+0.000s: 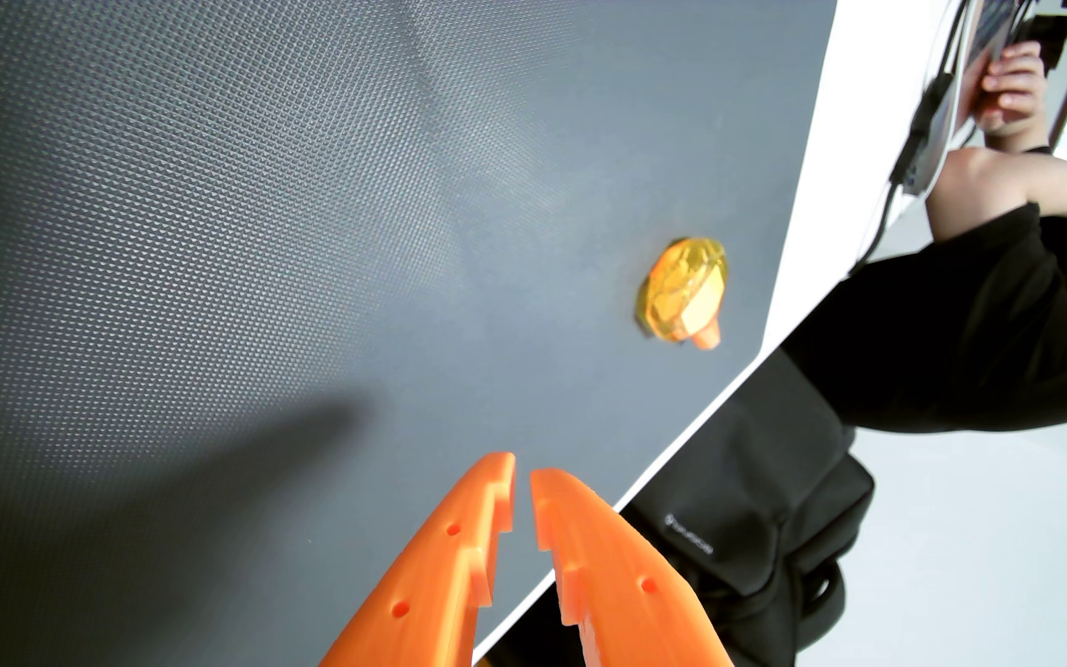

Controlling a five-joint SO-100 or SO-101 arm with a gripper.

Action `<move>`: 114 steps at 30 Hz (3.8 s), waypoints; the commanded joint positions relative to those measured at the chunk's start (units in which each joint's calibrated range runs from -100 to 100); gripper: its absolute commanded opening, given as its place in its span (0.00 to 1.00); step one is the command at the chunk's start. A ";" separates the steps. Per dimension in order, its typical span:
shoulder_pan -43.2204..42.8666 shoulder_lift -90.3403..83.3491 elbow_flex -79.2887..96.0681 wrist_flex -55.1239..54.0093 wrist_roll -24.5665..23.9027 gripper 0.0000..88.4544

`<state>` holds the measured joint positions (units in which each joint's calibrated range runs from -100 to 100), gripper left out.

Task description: Grab the eyedrops

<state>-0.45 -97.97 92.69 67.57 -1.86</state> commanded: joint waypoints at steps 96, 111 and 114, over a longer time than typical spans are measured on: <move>0.45 16.90 -17.90 -1.32 1.83 0.01; 3.53 63.19 -53.47 -0.97 8.79 0.09; 4.61 70.15 -59.59 -0.54 10.47 0.12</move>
<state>3.15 -34.46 41.31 66.78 7.04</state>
